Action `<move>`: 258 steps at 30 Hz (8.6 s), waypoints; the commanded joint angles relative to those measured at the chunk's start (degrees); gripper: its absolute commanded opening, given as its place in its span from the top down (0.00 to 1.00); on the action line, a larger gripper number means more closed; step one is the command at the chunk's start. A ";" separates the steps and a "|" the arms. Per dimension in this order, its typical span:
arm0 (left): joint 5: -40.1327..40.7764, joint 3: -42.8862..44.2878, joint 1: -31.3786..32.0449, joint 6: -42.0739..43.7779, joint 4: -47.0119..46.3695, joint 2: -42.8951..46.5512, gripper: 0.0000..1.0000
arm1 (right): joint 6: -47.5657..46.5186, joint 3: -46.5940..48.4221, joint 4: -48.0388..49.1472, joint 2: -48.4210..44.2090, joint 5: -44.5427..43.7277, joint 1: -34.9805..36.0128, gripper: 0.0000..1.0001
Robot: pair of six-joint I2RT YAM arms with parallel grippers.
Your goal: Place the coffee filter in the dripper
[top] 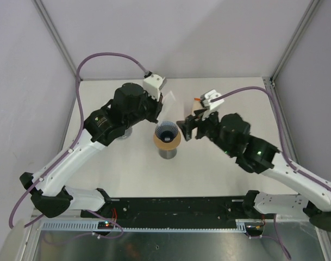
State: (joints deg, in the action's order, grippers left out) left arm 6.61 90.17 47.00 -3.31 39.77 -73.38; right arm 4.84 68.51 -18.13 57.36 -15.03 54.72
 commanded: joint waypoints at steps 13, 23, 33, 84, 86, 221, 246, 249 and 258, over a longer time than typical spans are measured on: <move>15.88 2.35 0.03 -16.74 -5.02 0.27 0.98 | -7.44 3.11 30.79 15.28 -26.03 13.97 0.43; 15.21 2.38 0.06 -17.13 -5.01 0.54 0.98 | -9.72 5.15 30.99 19.73 -25.14 13.53 0.44; 15.08 1.86 0.08 -16.92 -5.11 0.98 0.97 | -9.45 6.11 28.49 21.57 -24.96 12.54 0.48; 12.92 -0.34 -0.87 -15.97 -5.14 3.02 0.96 | -11.78 4.79 29.97 21.88 -31.36 11.11 0.73; 12.11 -0.50 -0.86 -15.95 -5.14 3.02 0.97 | -12.05 4.79 30.45 22.12 -32.17 10.56 0.72; -29.09 -17.15 -30.74 3.76 -5.92 2.93 0.22 | -9.10 40.78 -42.17 48.43 29.04 -7.82 1.00; -25.02 -16.09 -31.27 3.89 -5.97 3.04 0.19 | -5.03 43.07 -40.61 58.54 16.19 -5.55 1.00; -24.97 -16.40 -31.43 3.78 -5.95 3.11 0.19 | -5.02 43.36 -40.86 59.36 16.54 -5.88 1.00; -30.65 -18.46 -31.44 0.58 -5.85 5.53 0.21 | -3.86 46.25 -42.85 59.30 15.48 -5.92 1.00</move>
State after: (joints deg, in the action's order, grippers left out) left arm -20.10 72.53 16.10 -0.36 35.00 -70.67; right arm -0.43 110.74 -59.37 116.62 1.48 48.99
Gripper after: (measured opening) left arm 0.802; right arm 0.009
